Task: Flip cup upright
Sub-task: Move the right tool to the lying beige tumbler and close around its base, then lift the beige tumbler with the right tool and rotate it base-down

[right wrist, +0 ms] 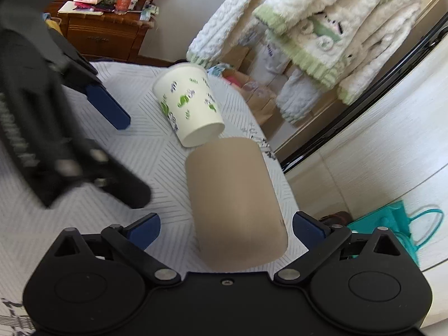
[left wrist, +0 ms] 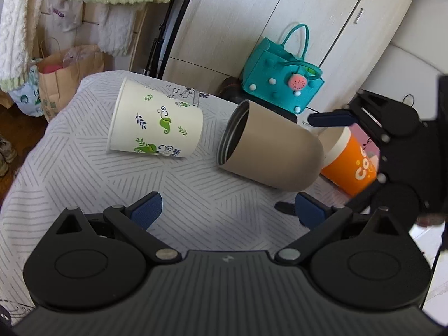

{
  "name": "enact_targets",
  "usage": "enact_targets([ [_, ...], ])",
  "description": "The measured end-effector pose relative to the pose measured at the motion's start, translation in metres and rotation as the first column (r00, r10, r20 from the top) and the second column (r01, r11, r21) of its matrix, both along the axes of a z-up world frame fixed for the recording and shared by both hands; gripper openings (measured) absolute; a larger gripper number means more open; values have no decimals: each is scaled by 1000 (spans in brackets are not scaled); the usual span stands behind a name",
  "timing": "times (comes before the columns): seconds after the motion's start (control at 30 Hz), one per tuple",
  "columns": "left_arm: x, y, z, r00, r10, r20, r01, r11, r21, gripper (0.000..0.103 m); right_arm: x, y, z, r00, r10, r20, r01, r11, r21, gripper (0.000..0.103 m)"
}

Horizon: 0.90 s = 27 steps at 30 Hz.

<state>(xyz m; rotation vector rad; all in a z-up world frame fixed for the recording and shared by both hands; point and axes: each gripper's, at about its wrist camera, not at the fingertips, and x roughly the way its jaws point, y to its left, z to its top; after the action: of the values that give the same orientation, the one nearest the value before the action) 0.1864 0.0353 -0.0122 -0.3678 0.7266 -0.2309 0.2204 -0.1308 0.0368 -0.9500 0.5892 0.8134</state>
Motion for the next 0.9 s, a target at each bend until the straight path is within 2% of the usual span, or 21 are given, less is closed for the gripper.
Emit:
enact_targets([
  [0.1,5,2,-3,1000,2,-2,-2,1000,-7,102,6,-1,-4,997,72,35,-71,997,-20,101],
  [0.4,13,1,-9,1000,-11,18,12,999,-32,102,26,0,-16,996,82,-39,-82,997,5,100],
  [0.5,13,0,-9,1000,-11,19,11,999,-35,102,28,3,-20,996,80,-36,-80,997,1,91],
  [0.53,13,0,-9,1000,-9,21,10,999,-35,103,28,3,-19,997,75,-31,-75,997,6,83],
  [0.7,9,-1,-9,1000,-16,21,17,1000,-22,103,24,5,-18,998,39,-39,-39,999,8,83],
  [0.9,1,2,-8,1000,-20,22,21,999,-46,103,13,6,-14,997,-68,-40,68,998,5,83],
])
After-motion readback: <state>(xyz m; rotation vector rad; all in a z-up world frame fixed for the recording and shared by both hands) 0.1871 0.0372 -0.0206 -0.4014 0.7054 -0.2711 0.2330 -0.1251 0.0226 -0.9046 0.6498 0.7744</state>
